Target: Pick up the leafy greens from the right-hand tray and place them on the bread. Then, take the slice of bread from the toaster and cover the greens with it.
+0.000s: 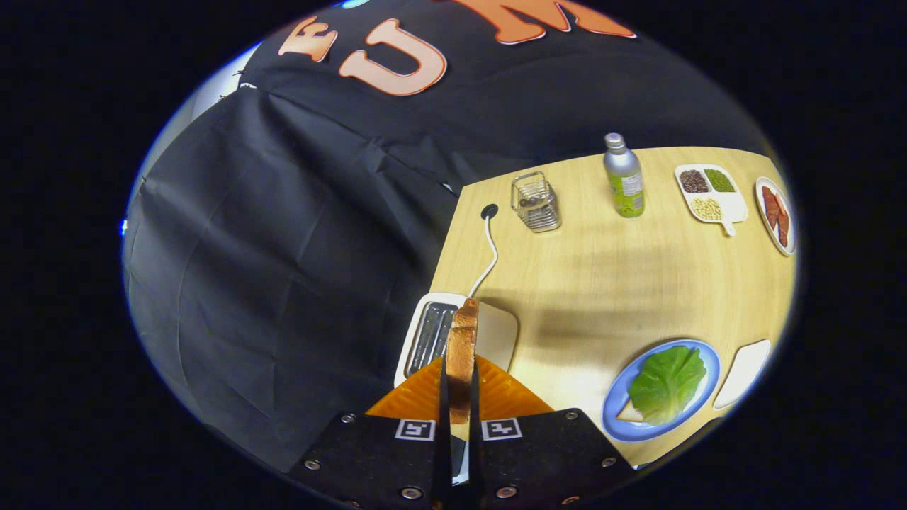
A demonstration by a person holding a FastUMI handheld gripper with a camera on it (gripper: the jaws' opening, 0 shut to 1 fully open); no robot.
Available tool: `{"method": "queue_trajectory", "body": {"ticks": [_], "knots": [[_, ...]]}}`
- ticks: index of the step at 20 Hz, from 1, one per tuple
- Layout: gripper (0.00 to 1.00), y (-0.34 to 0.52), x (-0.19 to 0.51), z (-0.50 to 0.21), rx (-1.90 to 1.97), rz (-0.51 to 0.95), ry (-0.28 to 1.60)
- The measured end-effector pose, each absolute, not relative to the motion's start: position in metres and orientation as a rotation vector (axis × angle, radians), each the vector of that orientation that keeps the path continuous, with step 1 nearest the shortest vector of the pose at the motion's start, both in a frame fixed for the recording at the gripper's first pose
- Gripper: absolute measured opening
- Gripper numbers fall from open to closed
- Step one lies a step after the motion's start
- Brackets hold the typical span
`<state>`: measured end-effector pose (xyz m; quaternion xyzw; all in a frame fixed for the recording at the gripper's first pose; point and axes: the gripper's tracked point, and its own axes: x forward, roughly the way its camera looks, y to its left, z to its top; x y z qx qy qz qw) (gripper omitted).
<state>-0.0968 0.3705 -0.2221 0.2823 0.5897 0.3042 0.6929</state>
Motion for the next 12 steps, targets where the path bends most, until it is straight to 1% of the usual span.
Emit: {"method": "queue_trajectory", "body": {"ticks": [7,12], "knots": [[0.1,0.297,-0.111,-0.259,0.631,0.607,1.359],[0.09,0.252,-0.121,-0.3,0.631,0.52,1.405]]}}
